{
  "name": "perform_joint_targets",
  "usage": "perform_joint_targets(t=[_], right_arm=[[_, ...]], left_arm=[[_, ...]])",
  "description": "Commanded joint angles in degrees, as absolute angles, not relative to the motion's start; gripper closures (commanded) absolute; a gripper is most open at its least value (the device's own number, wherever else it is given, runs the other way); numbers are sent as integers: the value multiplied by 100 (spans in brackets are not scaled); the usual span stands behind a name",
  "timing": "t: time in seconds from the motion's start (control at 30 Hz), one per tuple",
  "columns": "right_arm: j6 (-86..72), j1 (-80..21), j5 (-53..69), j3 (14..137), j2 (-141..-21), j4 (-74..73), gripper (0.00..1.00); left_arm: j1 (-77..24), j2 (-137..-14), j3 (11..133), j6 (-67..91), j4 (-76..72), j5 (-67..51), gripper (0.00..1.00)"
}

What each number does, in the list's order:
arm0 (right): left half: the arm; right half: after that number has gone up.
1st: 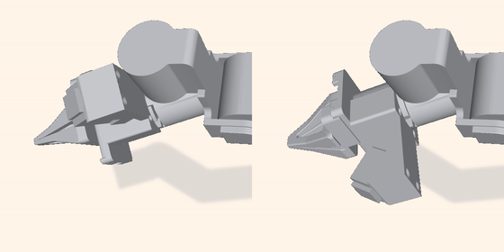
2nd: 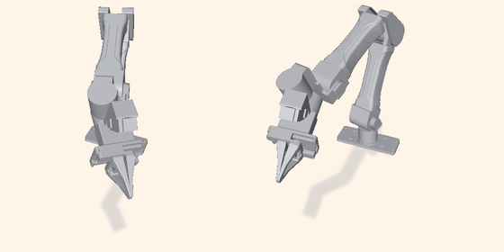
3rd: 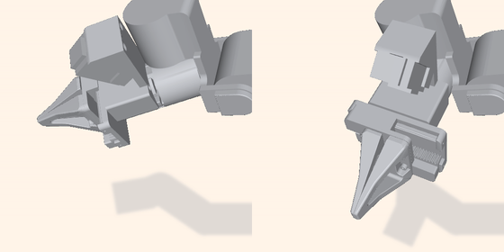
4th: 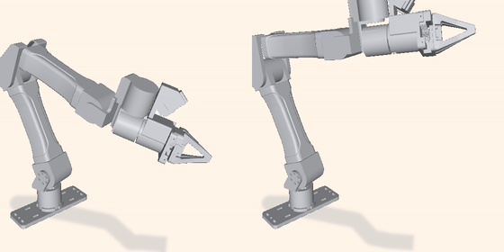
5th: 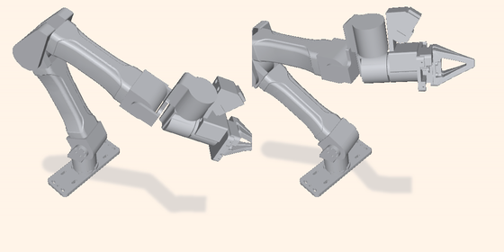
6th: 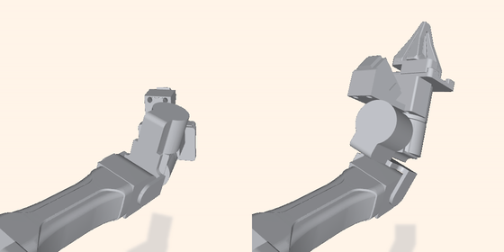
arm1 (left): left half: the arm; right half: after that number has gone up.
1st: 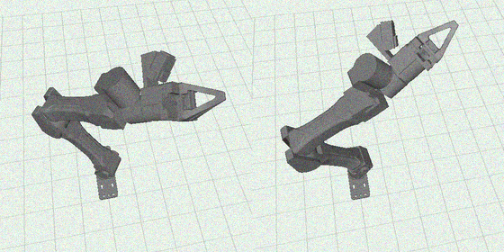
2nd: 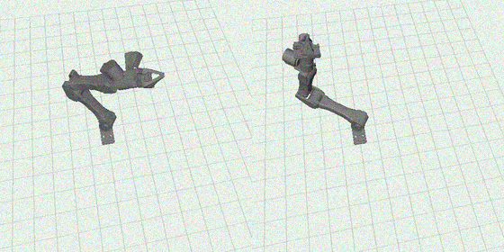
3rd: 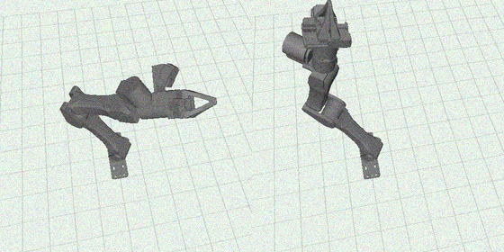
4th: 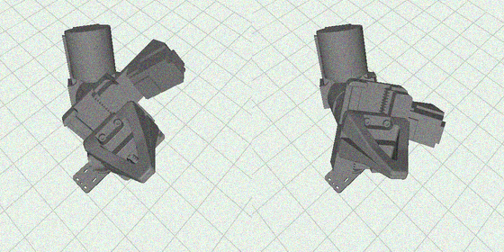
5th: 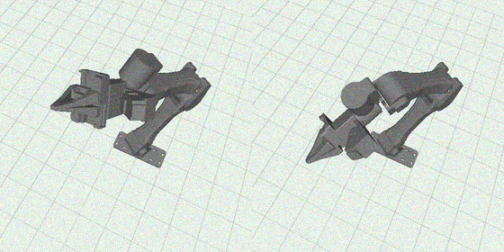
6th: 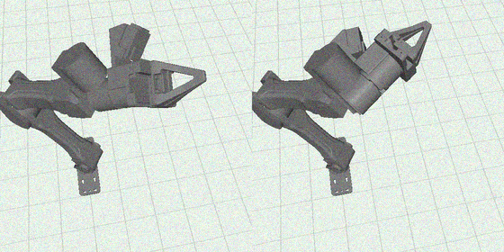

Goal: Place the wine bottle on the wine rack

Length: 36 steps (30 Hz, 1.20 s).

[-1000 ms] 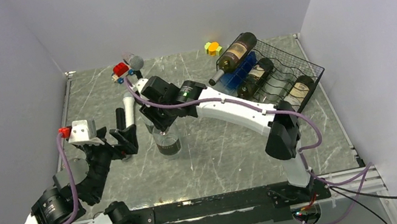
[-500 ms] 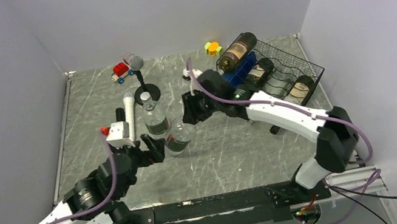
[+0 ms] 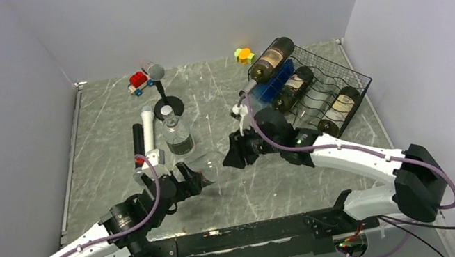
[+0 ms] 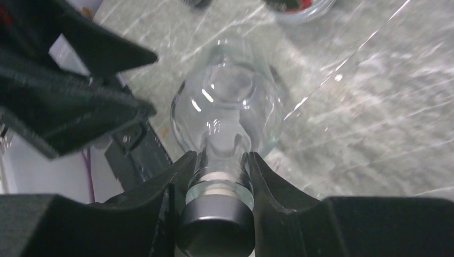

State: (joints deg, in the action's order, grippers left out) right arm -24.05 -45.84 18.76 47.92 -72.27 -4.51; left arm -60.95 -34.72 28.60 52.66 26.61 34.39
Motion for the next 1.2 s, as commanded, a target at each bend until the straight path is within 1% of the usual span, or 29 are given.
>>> perform_joint_targets(t=[0.0,0.17,0.27,0.4,0.5,0.67,0.73,1.03,1.07,1.17], right_arm=[[-2505,-4958,2207,4189,-6900,-429,100],[-2698,-5361,1625,3682,-6806,-292,100],[-2747,-5602,1146,3613,-6790,-393,100],[-2784,-5847,862,3618,-6874,-399,100],[-2739,-6036,512,3778,-7131,-570,100],[-2786,-6516,-771,4333,-7888,-1204,100],[-2791,-6674,-1072,4468,-8125,-1258,100],[-2777,-7029,-1654,5288,-8779,-1643,100],[-2788,-7042,-1710,5351,-8847,-1690,98],[-2852,-7057,-1806,5447,-9004,-1740,84]], left_arm=[[-6083,-3437,2640,5705,2120,3284,1],[-6082,-3482,2365,5909,1917,3095,1],[-6083,-3477,2302,5996,1967,3114,1],[-6082,-3352,2257,6011,2021,3245,1],[-6082,-3270,2271,5999,2110,3371,1],[-6082,-3154,2370,6019,2376,3685,1],[-6083,-3083,2426,6020,2500,3813,1],[-6082,-2713,2547,6291,3014,4321,1],[-6082,-2665,2522,6339,3034,4350,1],[-6082,-2544,2488,6428,3072,4398,1]])
